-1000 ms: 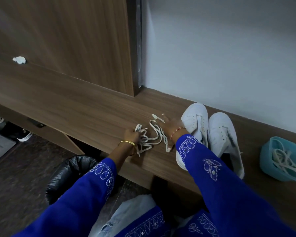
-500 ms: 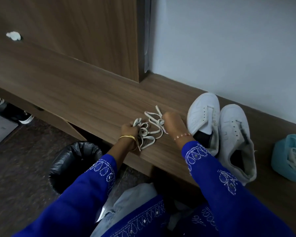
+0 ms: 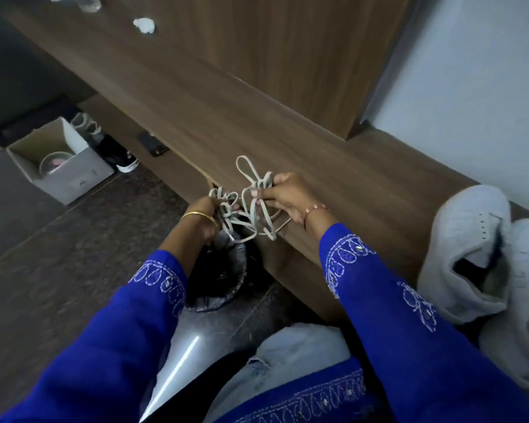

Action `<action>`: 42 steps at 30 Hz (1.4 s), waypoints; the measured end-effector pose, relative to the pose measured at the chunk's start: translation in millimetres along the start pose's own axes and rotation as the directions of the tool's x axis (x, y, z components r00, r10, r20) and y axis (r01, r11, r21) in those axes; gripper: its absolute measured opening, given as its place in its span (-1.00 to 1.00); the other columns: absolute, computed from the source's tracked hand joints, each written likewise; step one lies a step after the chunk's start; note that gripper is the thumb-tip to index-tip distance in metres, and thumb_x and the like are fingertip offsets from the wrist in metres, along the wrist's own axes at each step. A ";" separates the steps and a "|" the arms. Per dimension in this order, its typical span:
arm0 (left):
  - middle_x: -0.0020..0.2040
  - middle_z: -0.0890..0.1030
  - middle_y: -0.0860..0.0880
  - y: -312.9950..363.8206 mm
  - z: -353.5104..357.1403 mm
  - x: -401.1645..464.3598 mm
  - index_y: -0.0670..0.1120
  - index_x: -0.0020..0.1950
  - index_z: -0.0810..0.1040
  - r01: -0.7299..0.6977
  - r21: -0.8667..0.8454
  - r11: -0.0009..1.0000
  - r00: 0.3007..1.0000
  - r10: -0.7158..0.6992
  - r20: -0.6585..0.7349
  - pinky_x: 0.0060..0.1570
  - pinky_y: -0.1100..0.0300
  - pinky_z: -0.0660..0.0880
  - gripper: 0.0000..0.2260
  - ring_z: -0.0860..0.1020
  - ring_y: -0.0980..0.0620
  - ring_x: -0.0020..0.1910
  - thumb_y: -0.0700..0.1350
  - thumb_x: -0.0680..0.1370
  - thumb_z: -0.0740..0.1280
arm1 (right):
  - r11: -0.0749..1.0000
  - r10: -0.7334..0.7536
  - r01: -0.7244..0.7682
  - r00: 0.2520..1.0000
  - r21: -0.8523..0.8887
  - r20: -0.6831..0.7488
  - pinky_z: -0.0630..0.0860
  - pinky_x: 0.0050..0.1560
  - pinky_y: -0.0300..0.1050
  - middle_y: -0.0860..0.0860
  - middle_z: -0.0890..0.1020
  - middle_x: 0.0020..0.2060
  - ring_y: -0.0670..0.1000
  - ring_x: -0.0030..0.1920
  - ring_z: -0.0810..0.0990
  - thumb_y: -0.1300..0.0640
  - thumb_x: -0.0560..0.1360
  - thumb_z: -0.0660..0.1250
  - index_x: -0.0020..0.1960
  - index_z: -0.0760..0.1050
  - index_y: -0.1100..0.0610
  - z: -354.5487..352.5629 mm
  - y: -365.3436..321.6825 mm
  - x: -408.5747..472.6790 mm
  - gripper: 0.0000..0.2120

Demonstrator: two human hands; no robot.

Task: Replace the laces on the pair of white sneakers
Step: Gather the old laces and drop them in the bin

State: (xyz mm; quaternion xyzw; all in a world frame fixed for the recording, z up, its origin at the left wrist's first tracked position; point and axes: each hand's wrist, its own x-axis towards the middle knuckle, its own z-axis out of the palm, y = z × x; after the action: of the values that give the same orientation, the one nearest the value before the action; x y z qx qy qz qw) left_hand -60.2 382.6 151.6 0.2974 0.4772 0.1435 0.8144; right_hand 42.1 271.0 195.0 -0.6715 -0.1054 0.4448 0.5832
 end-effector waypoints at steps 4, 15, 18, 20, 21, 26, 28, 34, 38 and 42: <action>-0.40 0.60 -0.15 14.8 -44.7 12.7 -0.23 -0.07 0.48 0.039 0.060 0.997 0.997 -0.034 -0.074 -0.54 0.12 0.55 -0.76 0.59 -0.04 -0.49 -0.40 0.56 0.04 | 0.997 0.080 -0.080 0.996 -0.002 0.041 0.60 -0.37 -0.23 0.11 0.56 -0.28 -0.07 -0.43 0.59 0.53 0.36 0.35 -0.19 0.47 0.34 51.7 16.1 24.7 -0.86; -0.68 0.45 -0.06 -22.3 -118.7 76.1 -0.23 -0.21 0.42 0.281 0.186 0.942 0.934 -0.223 -0.281 -0.42 0.15 0.46 -0.78 0.47 0.04 -0.66 -0.34 0.59 0.09 | 0.931 0.321 -0.311 0.947 -0.192 0.020 0.53 -0.52 -0.31 0.10 0.48 -0.33 -0.05 -0.49 0.54 0.56 0.39 0.29 -0.09 0.45 0.54 110.6 124.5 86.4 -0.90; -0.50 0.47 -0.13 -42.0 -138.4 100.9 -0.24 -0.22 0.45 0.274 0.226 0.935 0.912 -0.177 -0.371 -0.17 0.09 0.47 -0.83 0.49 -0.07 -0.34 -0.37 0.55 0.18 | 0.890 0.357 -0.337 0.934 -0.308 0.008 0.60 -0.28 -0.15 0.09 0.50 -0.35 0.06 -0.34 0.55 0.52 0.39 0.33 -0.38 0.40 0.20 122.3 167.4 106.2 -0.70; -0.45 0.46 -0.17 -58.3 -149.8 113.9 -0.23 -0.23 0.47 0.274 0.248 0.929 0.897 -0.153 -0.415 -0.20 0.09 0.43 -0.84 0.45 -0.08 -0.31 -0.37 0.53 0.21 | 0.868 0.341 -0.321 0.940 -0.379 -0.015 0.57 -0.05 0.07 0.13 0.57 -0.26 0.08 -0.18 0.53 0.47 0.36 0.38 -0.34 0.49 0.21 127.6 191.3 114.8 -0.79; -0.42 0.51 -0.19 -61.3 -151.1 115.9 -0.21 -0.25 0.46 0.256 0.222 0.941 0.893 -0.142 -0.427 -0.25 0.10 0.44 -0.83 0.46 -0.08 -0.34 -0.36 0.53 0.22 | 0.861 0.344 -0.322 0.939 -0.395 -0.014 0.54 -0.07 0.08 0.15 0.56 -0.22 0.05 -0.18 0.51 0.45 0.36 0.38 -0.28 0.55 0.27 128.6 199.1 118.3 -0.88; 0.30 0.47 -0.24 -87.4 -177.7 140.9 -0.30 0.31 0.41 0.350 0.308 0.885 0.888 -0.210 -0.408 -0.33 0.42 0.46 -0.69 0.45 -0.18 0.27 -0.21 0.60 0.14 | 0.798 0.346 -0.305 0.938 -0.520 -0.019 0.45 -0.16 -0.17 0.14 0.57 -0.05 0.02 -0.07 0.45 0.44 0.38 0.35 0.16 0.49 0.41 128.2 239.1 137.2 -0.66; 0.36 0.39 -0.26 -89.5 -180.9 142.9 -0.33 0.37 0.33 0.393 0.451 0.801 0.893 -0.215 -0.396 -0.59 0.50 0.34 -0.65 0.40 -0.18 0.33 -0.27 0.59 0.13 | 0.769 0.336 -0.286 0.942 -0.571 -0.018 0.48 0.04 -0.15 0.23 0.55 0.12 0.06 0.06 0.49 0.47 0.41 0.30 0.28 0.40 0.39 126.8 242.7 140.1 -0.56; 0.31 0.43 -0.30 -81.9 -181.2 139.5 -0.36 0.30 0.39 0.343 0.739 0.579 0.924 -0.066 -0.377 0.18 0.17 0.37 -0.69 0.40 -0.19 0.31 -0.26 0.62 0.08 | 0.752 0.338 -0.278 0.941 -0.597 -0.013 0.41 0.21 -0.12 0.26 0.51 0.23 0.14 0.25 0.49 0.42 0.43 0.32 0.32 0.38 0.35 124.9 225.1 137.5 -0.54; 0.32 0.43 -0.28 -61.0 -158.8 120.9 -0.34 0.31 0.39 0.226 0.843 0.488 0.960 0.033 -0.277 0.25 0.10 0.26 -0.69 0.39 -0.18 0.33 -0.27 0.62 0.05 | 0.768 0.302 -0.242 0.953 -0.593 0.001 0.35 0.28 -0.14 0.24 0.49 0.26 0.12 0.28 0.46 0.37 0.45 0.33 0.31 0.39 0.37 124.6 194.0 121.4 -0.57; 0.28 0.48 -0.28 -42.2 -128.9 91.2 -0.32 0.24 0.47 0.119 0.889 0.442 0.979 0.095 -0.179 0.23 0.10 0.30 -0.70 0.42 -0.19 0.29 -0.27 0.58 0.11 | 0.774 0.200 -0.162 0.980 -0.612 -0.006 0.38 0.28 -0.01 0.32 0.55 0.16 0.21 0.21 0.50 0.35 0.46 0.31 0.18 0.45 0.47 118.8 154.2 99.8 -0.67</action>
State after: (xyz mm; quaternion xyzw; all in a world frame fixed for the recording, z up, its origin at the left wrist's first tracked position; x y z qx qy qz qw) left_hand -127.5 441.6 14.9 0.6627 0.5630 -0.1067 0.4823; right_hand -43.5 372.9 21.4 -0.8168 -0.1954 0.4609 0.2867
